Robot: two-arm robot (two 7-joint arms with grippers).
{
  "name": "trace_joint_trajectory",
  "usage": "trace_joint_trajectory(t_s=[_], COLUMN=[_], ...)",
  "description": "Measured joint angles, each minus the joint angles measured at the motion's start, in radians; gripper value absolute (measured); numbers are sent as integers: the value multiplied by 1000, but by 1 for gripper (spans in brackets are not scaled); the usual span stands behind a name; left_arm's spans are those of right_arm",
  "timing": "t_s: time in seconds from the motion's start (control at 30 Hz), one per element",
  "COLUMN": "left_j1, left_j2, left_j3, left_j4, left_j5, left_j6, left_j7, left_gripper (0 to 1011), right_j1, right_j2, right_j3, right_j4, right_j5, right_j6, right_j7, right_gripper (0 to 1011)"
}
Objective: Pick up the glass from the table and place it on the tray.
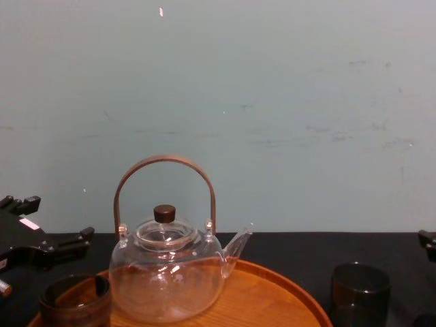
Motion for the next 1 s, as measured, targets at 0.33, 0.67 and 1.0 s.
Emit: trace_joint_trajectory(t_s=[0.33, 0.67, 1.0], left_j1=[0, 0, 0], left_j2=[0, 0, 0], left_j3=[0, 0, 0], left_j4=[0, 0, 0], left_j5=[0, 0, 0], left_j6=[0, 0, 0], left_j7=[0, 0, 0], left_gripper=[1001, 1001, 1001], right_j1=[0, 0, 0], right_j2=[0, 0, 0], right_j3=[0, 0, 0], right_j4=[0, 0, 0], right_j5=[0, 0, 0], right_j6=[0, 0, 0], right_j7=[0, 0, 0], right_gripper=[1002, 1002, 1002])
